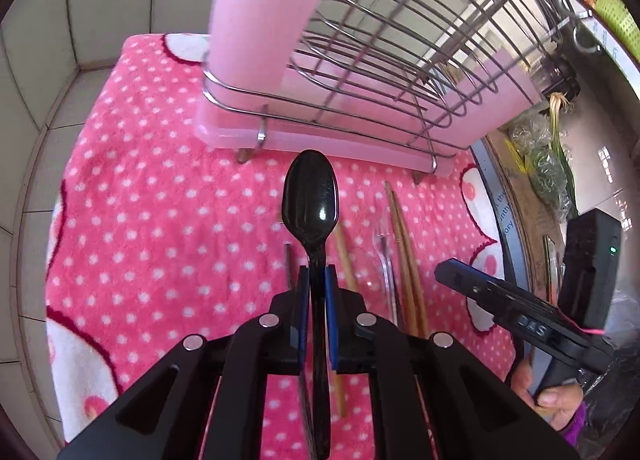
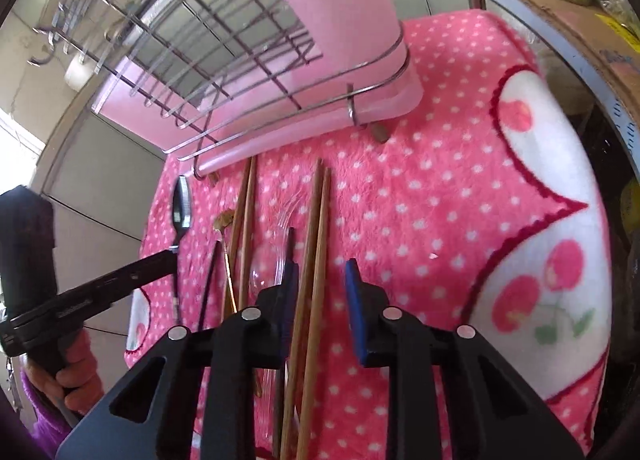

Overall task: Organize utensils
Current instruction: 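Close the right tool on a wooden chopstick on the mat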

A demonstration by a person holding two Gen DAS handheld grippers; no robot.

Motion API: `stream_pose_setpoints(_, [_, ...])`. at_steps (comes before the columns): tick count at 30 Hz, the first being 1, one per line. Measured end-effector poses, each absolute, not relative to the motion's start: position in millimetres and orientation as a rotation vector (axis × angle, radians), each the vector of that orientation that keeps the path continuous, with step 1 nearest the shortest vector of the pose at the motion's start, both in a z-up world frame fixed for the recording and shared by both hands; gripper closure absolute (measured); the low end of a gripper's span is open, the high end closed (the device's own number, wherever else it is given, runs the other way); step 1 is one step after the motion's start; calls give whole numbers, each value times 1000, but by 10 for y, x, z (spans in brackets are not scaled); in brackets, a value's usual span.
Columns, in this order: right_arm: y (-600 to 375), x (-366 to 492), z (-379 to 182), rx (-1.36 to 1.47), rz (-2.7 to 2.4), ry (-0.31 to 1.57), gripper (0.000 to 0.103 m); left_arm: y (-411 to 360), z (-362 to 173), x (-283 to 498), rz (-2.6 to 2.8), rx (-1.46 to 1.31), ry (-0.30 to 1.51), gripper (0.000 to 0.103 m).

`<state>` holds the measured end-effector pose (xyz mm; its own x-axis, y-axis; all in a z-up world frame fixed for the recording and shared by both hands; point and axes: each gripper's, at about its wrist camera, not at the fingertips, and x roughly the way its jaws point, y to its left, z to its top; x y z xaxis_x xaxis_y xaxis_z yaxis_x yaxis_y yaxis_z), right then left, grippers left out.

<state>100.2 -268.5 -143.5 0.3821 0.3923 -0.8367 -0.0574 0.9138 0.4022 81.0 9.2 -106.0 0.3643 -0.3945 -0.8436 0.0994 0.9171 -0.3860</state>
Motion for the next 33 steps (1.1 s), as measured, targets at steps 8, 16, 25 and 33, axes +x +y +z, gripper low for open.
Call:
stream_pose_setpoints(8, [-2424, 1161, -1533, 174, 204, 1174, 82, 481, -1258, 884, -266, -342, 1201, 96])
stream_pose_setpoints(16, [-2777, 1112, -1430, 213, 159, 1192, 103, 448, -1466, 978, -237, -283, 1266, 95])
stream_pose_setpoints(25, [-2611, 1244, -1384, 239, 267, 1263, 74, 236, -1538, 1168, -234, -186, 1384, 94])
stream_pose_setpoints(33, [-2467, 1348, -1548, 146, 207, 1271, 78, 150, -1570, 1321, -235, -178, 1441, 94])
